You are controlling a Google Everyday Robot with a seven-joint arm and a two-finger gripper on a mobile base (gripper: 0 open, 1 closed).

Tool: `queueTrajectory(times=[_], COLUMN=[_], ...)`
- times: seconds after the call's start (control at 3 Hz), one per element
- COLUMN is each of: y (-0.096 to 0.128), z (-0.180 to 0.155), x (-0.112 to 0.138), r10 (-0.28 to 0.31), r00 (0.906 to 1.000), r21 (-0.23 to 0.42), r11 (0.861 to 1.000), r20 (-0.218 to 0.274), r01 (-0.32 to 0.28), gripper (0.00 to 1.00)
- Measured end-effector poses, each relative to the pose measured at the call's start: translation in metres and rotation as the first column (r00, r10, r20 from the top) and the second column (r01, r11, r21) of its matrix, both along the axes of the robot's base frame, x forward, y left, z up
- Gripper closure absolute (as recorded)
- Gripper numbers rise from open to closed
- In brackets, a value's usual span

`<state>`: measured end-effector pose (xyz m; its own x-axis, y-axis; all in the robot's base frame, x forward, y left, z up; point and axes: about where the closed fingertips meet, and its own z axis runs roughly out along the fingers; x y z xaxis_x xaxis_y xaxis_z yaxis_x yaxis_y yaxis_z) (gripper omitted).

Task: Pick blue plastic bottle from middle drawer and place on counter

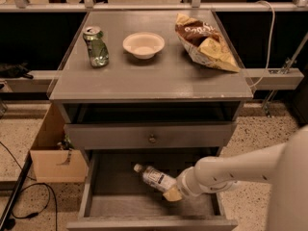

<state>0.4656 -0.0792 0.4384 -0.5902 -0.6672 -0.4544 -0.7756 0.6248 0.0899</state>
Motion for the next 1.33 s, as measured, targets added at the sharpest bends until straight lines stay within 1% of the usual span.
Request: queueTrajectory(times=[0.33,0.67,1.0,1.33], y=[-0.016,-0.026,-0.026,-0.027], z=[0.04,0.082,0.082,0.089], x=[-0.008,-0.032,-0.032,-0.034], r10=[0.02,0.088,0.088,0.096], r00=[0.9994,0.995,0.995,0.9929], r21=[0.044,0.061,0.061,0.111], r11=[0.999,0.994,0.994,0.988], r20=[0.027,0.047,0.047,0.07], r01=[-0.021,-0.091,-0.091,-0.103], gripper=[1.0,1.0,1.0,1.0])
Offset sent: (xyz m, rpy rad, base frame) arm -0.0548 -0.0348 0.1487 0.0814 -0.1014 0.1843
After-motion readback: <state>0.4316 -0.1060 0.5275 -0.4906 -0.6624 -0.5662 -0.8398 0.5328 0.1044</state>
